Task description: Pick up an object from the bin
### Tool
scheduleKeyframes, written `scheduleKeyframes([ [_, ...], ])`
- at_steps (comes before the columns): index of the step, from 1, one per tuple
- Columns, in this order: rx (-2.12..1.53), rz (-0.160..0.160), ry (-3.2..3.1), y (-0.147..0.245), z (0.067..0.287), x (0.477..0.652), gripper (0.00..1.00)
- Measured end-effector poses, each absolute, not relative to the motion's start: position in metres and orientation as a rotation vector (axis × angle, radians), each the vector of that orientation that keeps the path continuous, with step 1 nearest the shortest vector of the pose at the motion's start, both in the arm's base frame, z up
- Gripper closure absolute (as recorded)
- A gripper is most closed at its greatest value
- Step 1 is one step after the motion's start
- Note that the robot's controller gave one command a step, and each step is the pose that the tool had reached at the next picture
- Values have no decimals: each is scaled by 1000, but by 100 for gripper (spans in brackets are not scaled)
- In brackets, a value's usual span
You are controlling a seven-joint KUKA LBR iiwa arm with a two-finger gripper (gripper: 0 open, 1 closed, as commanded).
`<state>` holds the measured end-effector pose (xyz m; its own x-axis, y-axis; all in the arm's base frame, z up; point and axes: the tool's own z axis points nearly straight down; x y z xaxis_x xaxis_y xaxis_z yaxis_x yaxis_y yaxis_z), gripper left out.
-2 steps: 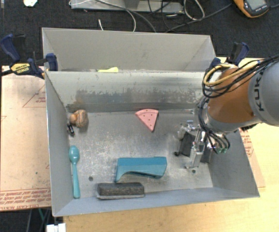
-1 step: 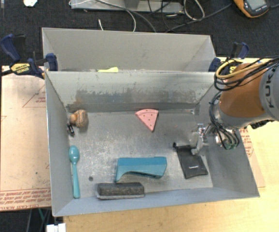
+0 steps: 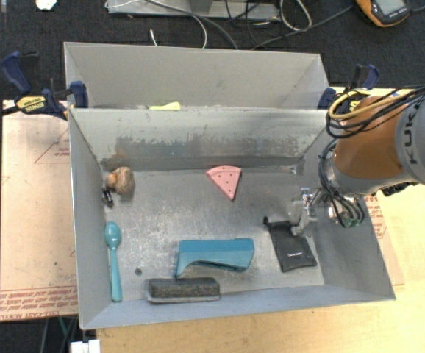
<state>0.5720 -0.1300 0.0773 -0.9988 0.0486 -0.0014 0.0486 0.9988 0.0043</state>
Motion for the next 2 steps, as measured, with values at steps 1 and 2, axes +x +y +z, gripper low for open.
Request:
scheduleKeyframes([
  [1, 68, 9, 3144, -116, 137, 571, 100],
  [2, 86, 11, 3146, -125, 214, 583, 100],
])
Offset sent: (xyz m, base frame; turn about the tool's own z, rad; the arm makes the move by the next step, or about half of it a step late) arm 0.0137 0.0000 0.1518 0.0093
